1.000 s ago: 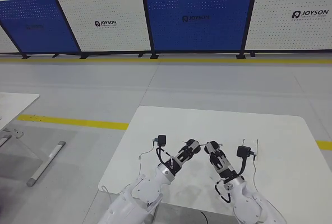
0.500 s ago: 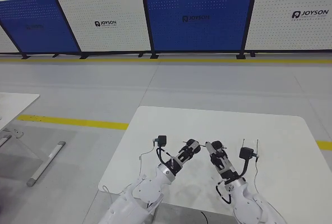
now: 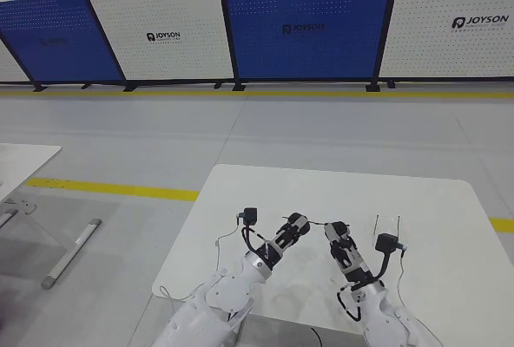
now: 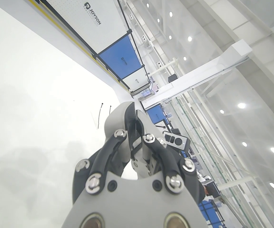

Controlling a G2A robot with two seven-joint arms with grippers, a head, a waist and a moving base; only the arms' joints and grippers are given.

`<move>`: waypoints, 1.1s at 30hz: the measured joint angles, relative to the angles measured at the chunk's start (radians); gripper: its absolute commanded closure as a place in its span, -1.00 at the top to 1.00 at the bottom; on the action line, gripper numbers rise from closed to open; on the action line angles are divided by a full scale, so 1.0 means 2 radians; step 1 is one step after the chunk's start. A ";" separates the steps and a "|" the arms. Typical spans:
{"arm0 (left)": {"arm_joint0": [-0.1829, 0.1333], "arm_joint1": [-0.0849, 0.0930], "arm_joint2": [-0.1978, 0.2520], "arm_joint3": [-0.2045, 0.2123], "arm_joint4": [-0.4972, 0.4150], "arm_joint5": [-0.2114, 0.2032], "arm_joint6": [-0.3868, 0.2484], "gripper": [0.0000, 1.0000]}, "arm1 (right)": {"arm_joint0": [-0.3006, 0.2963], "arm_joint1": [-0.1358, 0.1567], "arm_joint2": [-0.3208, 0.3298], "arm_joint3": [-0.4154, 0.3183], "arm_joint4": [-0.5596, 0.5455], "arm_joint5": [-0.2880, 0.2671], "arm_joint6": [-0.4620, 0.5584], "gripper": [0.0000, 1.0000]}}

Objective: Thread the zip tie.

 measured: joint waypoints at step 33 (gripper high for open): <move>0.006 0.000 0.000 -0.006 0.017 -0.005 -0.006 -1.00 | 0.016 0.009 -0.012 0.002 0.013 0.000 0.025 -1.00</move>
